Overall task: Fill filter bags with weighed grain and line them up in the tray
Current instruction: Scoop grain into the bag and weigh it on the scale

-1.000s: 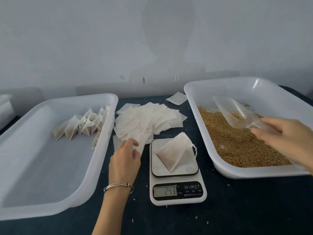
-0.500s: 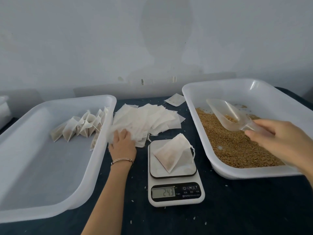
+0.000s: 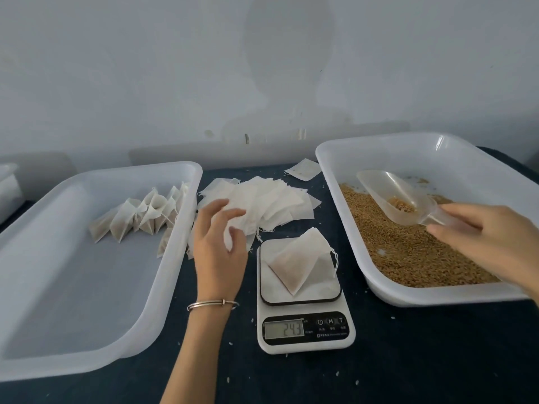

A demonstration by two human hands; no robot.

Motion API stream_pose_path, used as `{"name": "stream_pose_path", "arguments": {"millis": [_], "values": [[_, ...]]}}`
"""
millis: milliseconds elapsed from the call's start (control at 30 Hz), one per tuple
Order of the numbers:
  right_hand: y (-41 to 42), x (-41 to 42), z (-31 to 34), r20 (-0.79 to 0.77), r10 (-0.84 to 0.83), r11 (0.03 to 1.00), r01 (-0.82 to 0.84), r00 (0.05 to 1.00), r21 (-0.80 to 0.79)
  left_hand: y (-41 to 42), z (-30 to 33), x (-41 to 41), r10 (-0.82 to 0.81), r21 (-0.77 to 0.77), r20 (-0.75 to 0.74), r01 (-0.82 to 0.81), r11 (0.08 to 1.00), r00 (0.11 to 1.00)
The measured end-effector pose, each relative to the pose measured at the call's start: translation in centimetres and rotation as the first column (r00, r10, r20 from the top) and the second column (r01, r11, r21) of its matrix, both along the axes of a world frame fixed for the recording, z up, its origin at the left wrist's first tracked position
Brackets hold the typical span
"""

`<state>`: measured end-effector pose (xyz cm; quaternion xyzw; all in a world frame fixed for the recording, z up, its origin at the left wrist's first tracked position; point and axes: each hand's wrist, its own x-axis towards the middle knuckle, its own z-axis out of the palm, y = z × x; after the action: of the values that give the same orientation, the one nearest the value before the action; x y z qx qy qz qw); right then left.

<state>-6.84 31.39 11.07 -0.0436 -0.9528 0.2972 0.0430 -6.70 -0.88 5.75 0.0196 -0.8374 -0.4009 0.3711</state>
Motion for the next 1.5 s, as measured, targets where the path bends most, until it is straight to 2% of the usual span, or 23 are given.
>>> {"name": "stream_pose_path", "arguments": {"millis": [33, 67, 100, 167, 233, 267, 333, 400, 533, 633, 767, 900, 1200, 1367, 1500], "values": [[0.0, 0.1, 0.1, 0.003, 0.007, 1.0, -0.007, 1.0, 0.015, 0.9, 1.2, 0.3, -0.068, 0.0, -0.111, 0.068, 0.998, 0.992], [-0.1, 0.1, 0.2, 0.01, 0.018, 0.999, -0.018, 1.0, 0.032, 1.8, 2.3, 0.5, -0.162, -0.034, -0.154, 0.158, 0.987, 0.975], [-0.3, 0.2, 0.5, 0.019, 0.028, 0.998, -0.029, 0.999, 0.05, 2.7, 3.2, 0.5, -0.262, -0.074, -0.126, 0.255, 0.964, 0.957], [-0.7, 0.4, 1.1, 0.036, 0.048, 0.995, -0.051, 0.998, 0.088, 4.6, 4.0, -0.1, -0.373, -0.186, 0.114, 0.389, 0.902, 0.921], [-1.1, 0.7, 2.0, 0.045, 0.075, 0.99, -0.08, 0.996, 0.12, 5.9, 3.9, -1.2, -0.255, -0.438, 0.41, 0.435, 0.787, 0.876], [-1.1, 0.7, 2.6, 0.049, 0.095, 0.984, -0.101, 0.994, 0.147, 6.3, 3.6, -1.6, -0.184, -0.527, 0.503, 0.468, 0.709, 0.845], [-1.2, 0.5, 3.9, 0.059, 0.146, 0.966, -0.155, 0.987, 0.206, 6.6, 3.3, -2.0, -0.114, -0.586, 0.575, 0.504, 0.634, 0.81], [-1.3, -0.1, 5.5, 0.089, 0.208, 0.949, -0.223, 0.974, 0.224, 6.2, 2.9, -2.1, -0.132, -0.54, 0.571, 0.492, 0.683, 0.811], [-2.0, -1.7, 8.5, 0.189, 0.316, 0.855, -0.365, 0.93, 0.368, 4.0, 2.6, -0.8, -0.232, -0.323, 0.419, 0.383, 0.866, 0.878], [-3.4, -2.7, 9.8, 0.203, 0.39, 0.788, -0.439, 0.898, 0.431, 2.7, 2.5, 0.8, -0.268, -0.121, 0.386, 0.337, 0.934, 0.883], [-5.3, -3.2, 10.7, 0.245, 0.444, 0.724, -0.506, 0.862, 0.469, 2.3, 2.3, 2.1, -0.335, 0.026, 0.382, 0.353, 0.935, 0.861], [-6.4, -3.3, 11.0, 0.25, 0.441, 0.677, -0.502, 0.862, 0.538, 2.4, 2.3, 2.3, -0.353, 0.065, 0.375, 0.356, 0.932, 0.857], [-7.4, -3.2, 11.1, 0.24, 0.487, 0.651, -0.532, 0.84, 0.542, 2.3, 2.6, 2.4, -0.383, 0.103, 0.365, 0.373, 0.922, 0.848], [-6.6, -3.5, 10.9, 0.199, 0.474, 0.687, -0.502, 0.857, 0.525, 2.4, 2.8, 2.3, -0.386, 0.107, 0.364, 0.374, 0.921, 0.848], [-4.8, -4.0, 9.7, 0.257, 0.469, 0.759, -0.535, 0.845, 0.371, 2.5, 2.4, 2.2, -0.388, 0.121, 0.373, 0.371, 0.921, 0.843]]}}
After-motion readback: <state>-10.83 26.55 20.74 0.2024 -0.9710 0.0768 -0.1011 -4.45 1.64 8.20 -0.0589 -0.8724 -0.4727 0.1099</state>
